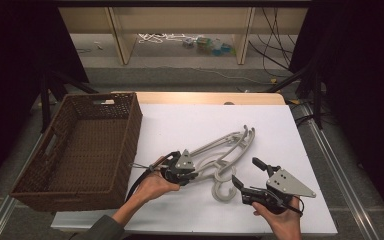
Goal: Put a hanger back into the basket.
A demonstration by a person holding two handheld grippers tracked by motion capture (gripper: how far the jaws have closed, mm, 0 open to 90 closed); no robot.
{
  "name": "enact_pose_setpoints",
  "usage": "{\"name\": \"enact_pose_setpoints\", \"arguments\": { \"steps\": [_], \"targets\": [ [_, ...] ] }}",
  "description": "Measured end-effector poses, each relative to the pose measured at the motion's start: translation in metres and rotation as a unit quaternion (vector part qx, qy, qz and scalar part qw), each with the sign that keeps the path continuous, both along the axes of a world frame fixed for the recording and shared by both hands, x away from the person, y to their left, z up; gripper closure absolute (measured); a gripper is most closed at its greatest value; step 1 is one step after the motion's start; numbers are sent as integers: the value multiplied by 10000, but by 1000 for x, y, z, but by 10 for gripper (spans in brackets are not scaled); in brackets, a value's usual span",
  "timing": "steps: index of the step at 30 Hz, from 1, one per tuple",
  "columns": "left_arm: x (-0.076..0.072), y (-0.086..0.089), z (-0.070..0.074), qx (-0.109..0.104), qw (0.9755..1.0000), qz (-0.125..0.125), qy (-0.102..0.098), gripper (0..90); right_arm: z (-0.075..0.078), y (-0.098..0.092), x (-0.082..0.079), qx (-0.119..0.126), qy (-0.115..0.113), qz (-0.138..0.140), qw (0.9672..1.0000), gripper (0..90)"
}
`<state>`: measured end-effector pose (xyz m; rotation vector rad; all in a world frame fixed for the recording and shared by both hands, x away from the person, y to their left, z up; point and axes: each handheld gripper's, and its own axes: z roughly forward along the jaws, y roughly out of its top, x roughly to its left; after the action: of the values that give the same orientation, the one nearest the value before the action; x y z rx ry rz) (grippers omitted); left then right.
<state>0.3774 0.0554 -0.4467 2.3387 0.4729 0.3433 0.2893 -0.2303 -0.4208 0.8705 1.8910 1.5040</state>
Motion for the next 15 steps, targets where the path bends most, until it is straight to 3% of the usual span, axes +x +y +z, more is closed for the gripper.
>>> {"name": "enact_pose_setpoints", "arguments": {
  "steps": [3,6,8,15],
  "targets": [
    [1,2,3,21,10000,40,-71,815,1,1,-1,78,-145,40,9999,190],
    [5,10,12,-222,9996,141,-75,816,2,2,-2,57,-165,2,9998,191],
    [5,12,14,-260,9995,170,-54,816,2,2,-2,36,-143,62,9999,191],
    [8,23,31,-706,9968,373,-17,816,1,4,-2,67,-115,108,9999,189]
  ]
}}
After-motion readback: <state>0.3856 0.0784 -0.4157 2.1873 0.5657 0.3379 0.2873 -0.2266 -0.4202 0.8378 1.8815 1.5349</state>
